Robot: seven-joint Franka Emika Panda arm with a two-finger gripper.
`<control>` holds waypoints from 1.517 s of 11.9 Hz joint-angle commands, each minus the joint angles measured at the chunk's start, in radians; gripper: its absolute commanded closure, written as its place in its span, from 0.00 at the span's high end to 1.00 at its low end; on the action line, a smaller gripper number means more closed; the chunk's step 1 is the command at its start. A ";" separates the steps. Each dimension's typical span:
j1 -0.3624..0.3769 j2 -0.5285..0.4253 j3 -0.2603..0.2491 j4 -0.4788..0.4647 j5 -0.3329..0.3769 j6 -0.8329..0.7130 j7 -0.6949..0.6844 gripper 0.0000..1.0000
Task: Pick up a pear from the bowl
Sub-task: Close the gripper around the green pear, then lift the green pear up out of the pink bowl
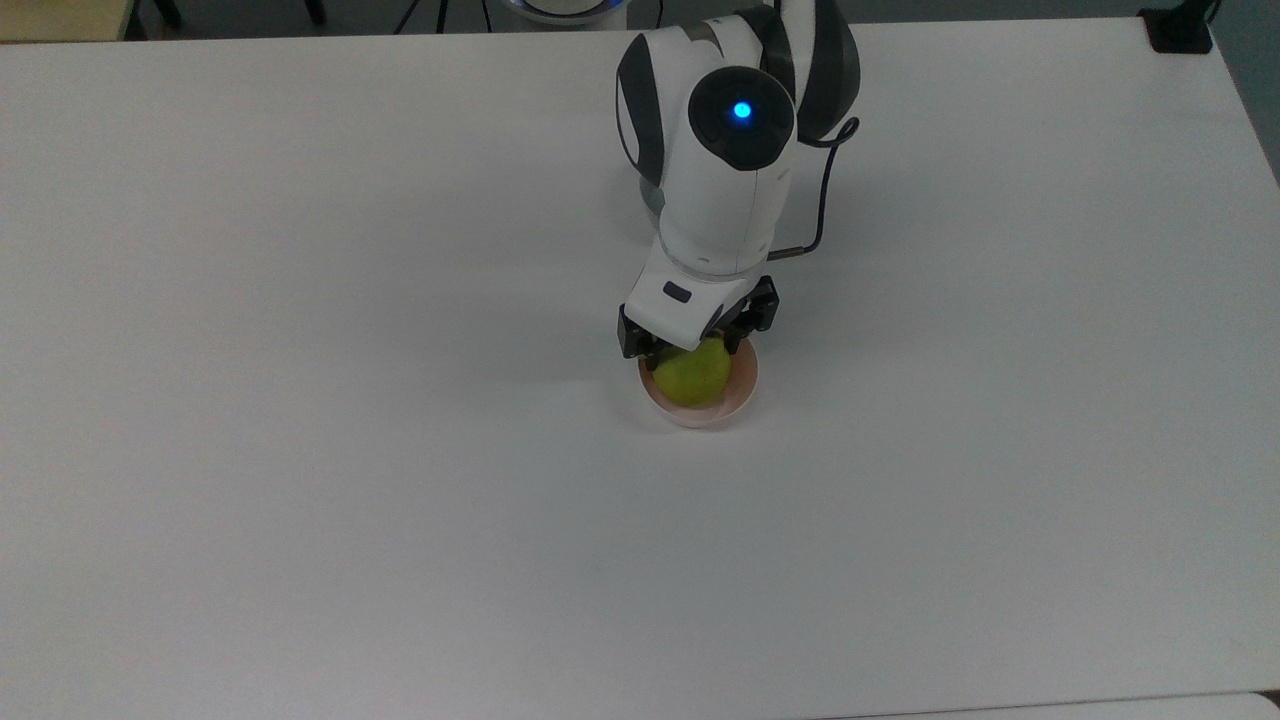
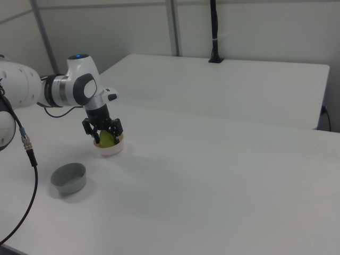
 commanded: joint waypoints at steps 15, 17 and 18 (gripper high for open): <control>-0.041 -0.175 -0.023 0.011 -0.013 -0.123 -0.013 0.70; -0.097 -0.173 -0.023 0.011 -0.013 -0.120 -0.070 0.70; -0.134 -0.172 -0.023 0.011 -0.013 -0.118 -0.097 0.70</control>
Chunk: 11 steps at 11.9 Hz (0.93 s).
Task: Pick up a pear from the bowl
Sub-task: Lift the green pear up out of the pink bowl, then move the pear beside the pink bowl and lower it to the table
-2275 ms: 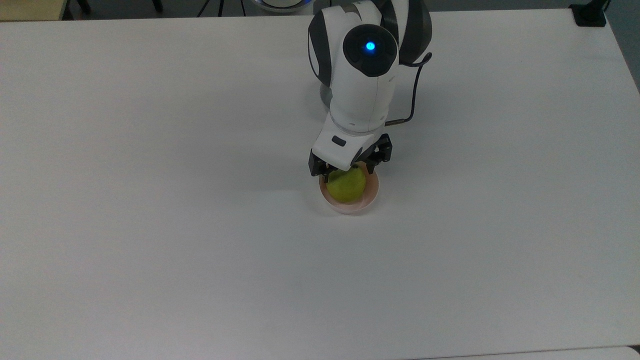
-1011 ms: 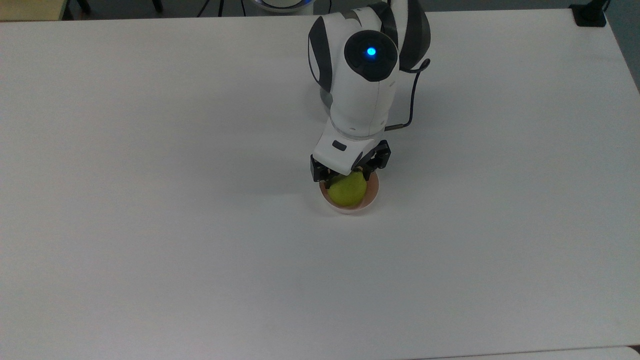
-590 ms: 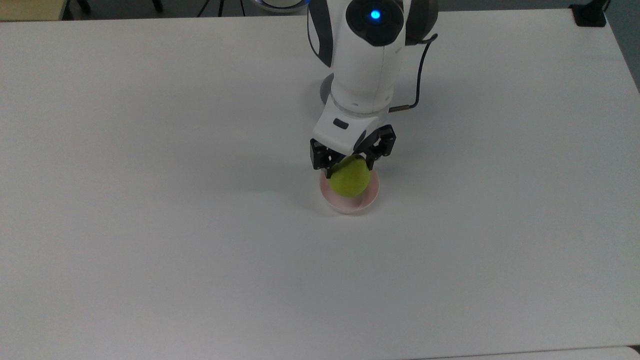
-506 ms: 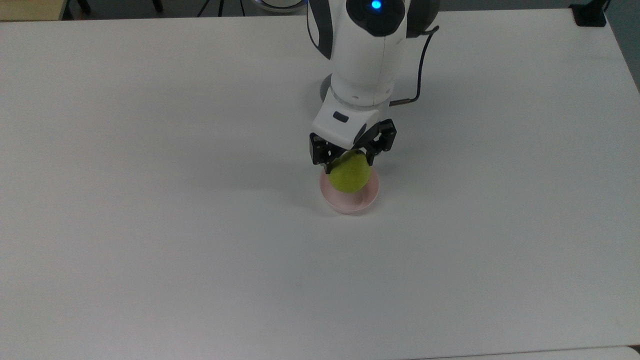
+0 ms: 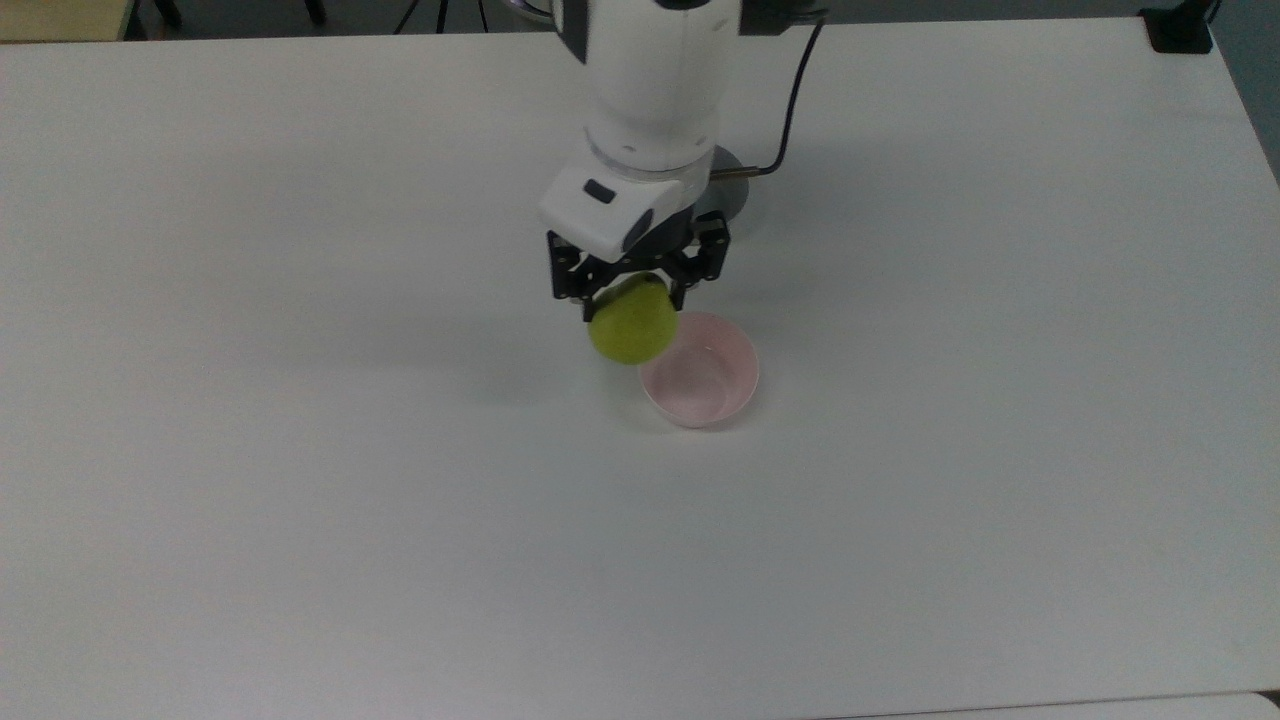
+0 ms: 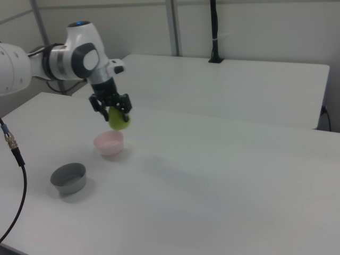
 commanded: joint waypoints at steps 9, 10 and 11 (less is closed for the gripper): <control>-0.166 0.116 -0.004 -0.024 -0.023 0.113 -0.132 0.71; -0.166 0.133 -0.004 -0.024 -0.030 0.145 -0.130 0.71; -0.166 0.149 -0.004 -0.022 -0.045 0.159 -0.130 0.71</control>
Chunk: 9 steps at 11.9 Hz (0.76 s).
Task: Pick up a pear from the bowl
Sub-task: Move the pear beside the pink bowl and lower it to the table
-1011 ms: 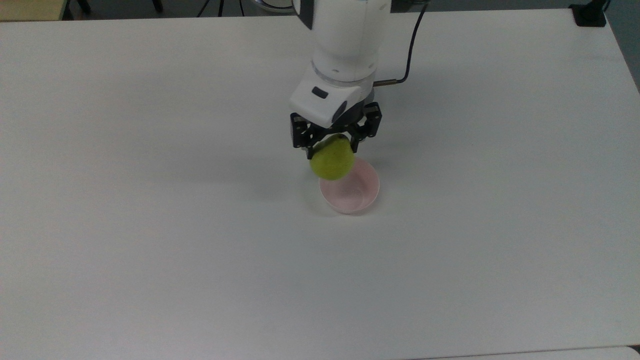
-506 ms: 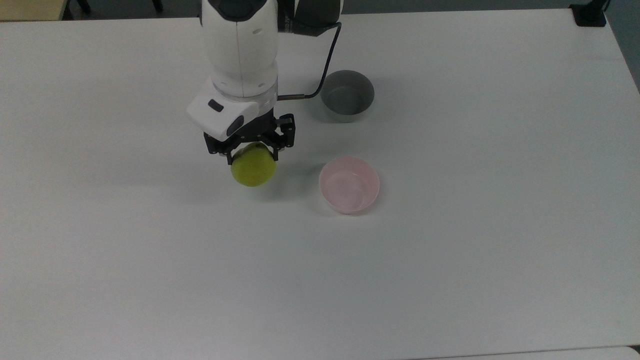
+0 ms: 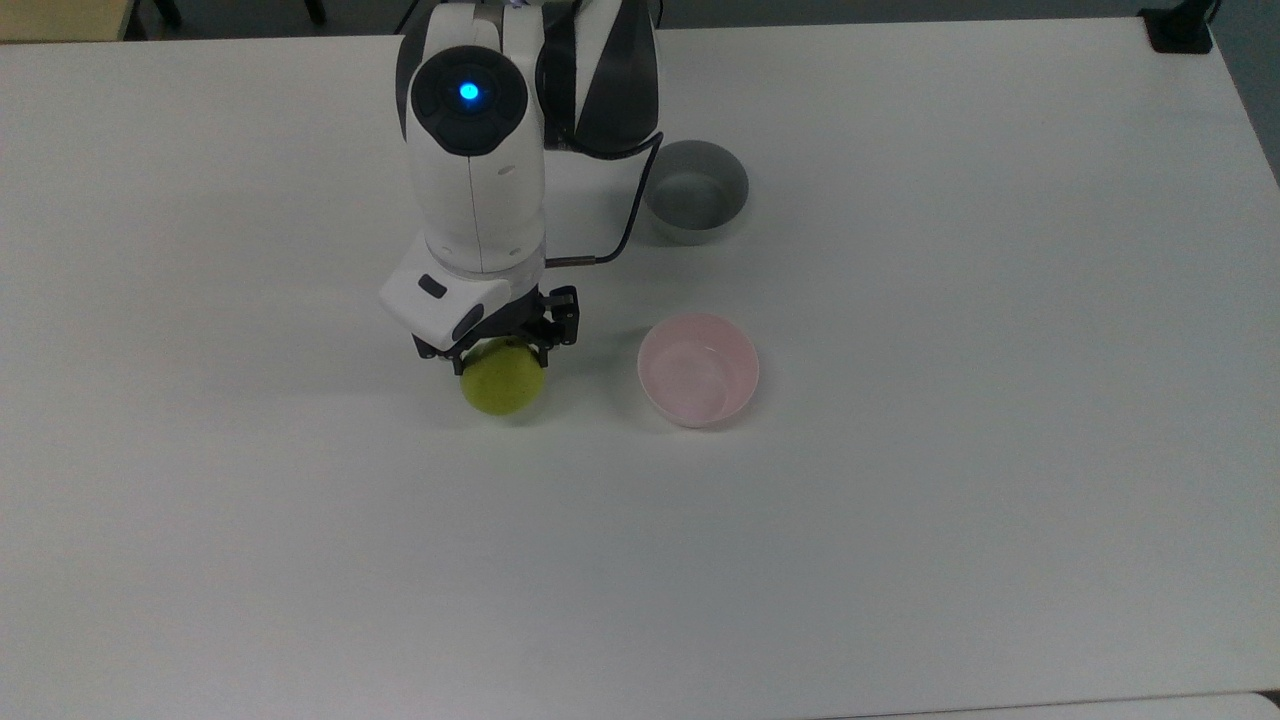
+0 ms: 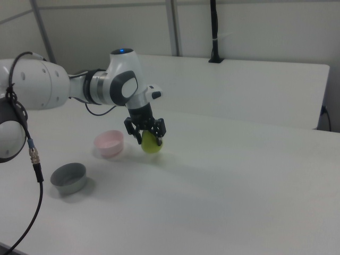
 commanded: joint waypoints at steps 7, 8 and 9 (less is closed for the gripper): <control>-0.011 0.048 0.001 -0.009 -0.024 0.128 -0.001 1.00; -0.012 0.042 0.001 -0.009 -0.024 0.123 -0.001 1.00; -0.012 0.027 0.001 -0.007 -0.024 0.113 -0.002 1.00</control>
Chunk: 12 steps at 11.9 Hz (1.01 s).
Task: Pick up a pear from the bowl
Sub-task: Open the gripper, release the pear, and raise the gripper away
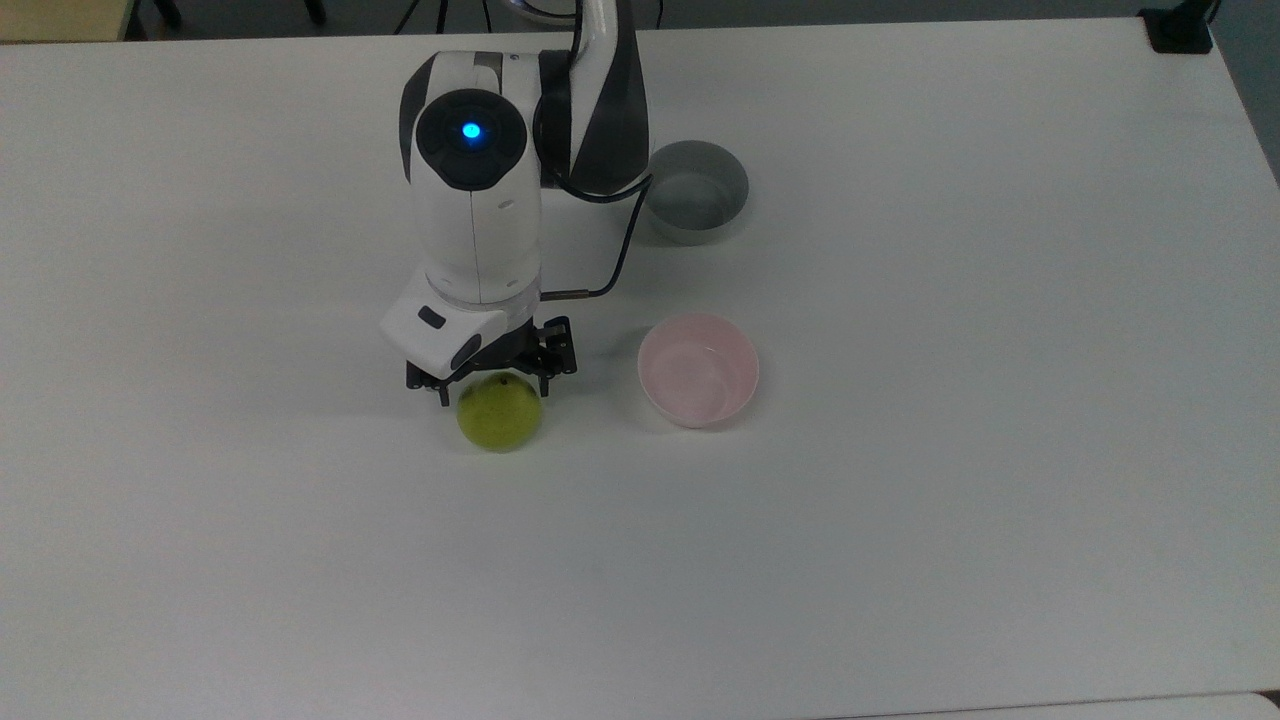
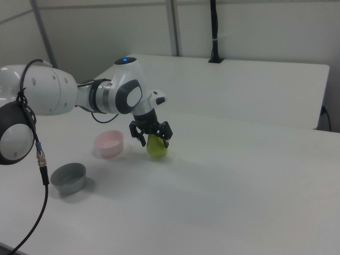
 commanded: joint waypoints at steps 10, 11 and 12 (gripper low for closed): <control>0.038 -0.394 0.016 -0.006 0.007 -0.480 0.079 1.00; 0.038 -0.434 0.016 -0.006 0.015 -0.517 0.079 1.00; 0.038 -0.469 0.016 -0.008 0.020 -0.575 0.079 1.00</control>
